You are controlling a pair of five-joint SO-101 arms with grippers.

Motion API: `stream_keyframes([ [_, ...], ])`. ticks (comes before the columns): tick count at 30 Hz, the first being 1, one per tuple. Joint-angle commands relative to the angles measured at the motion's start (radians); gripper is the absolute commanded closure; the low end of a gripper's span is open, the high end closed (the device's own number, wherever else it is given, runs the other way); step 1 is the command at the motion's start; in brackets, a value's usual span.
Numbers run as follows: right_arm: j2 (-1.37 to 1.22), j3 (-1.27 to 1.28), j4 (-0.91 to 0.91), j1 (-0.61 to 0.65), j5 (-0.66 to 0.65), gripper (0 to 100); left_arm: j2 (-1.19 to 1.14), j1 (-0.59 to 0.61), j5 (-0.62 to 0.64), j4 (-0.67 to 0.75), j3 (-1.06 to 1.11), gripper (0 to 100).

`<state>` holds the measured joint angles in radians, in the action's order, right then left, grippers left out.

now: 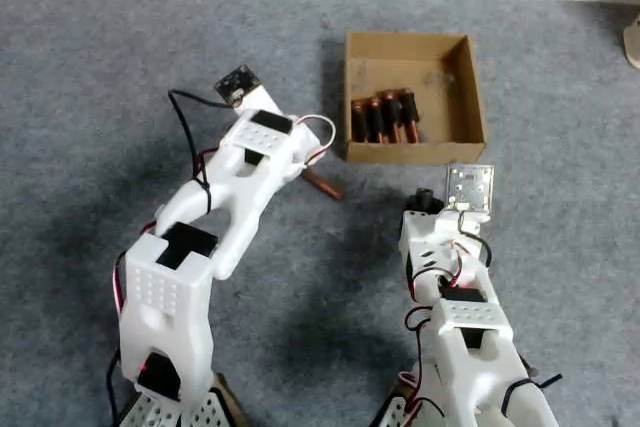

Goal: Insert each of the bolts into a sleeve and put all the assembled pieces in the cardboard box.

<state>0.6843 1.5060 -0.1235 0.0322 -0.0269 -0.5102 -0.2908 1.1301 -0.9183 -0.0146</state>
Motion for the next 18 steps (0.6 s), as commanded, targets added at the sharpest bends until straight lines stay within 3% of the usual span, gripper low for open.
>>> stream_keyframes([
  [1,0.028,-0.008,-0.025,-0.007,-0.011,99.4,0.093,-0.035,-0.094,-0.072,-0.041,100],
  [6,0.038,-0.007,-0.025,-0.007,-0.011,99.4,0.217,-0.035,-0.347,-0.074,0.013,100],
  [10,0.039,-0.008,-0.022,-0.007,-0.011,99.4,0.309,-0.033,-0.390,-0.057,0.088,100],
  [13,0.039,-0.008,-0.022,-0.007,-0.011,99.4,0.378,-0.033,-0.457,0.003,0.157,100],
  [18,0.041,-0.008,-0.021,-0.005,-0.011,99.4,0.510,-0.033,-0.680,0.198,0.344,100],
])
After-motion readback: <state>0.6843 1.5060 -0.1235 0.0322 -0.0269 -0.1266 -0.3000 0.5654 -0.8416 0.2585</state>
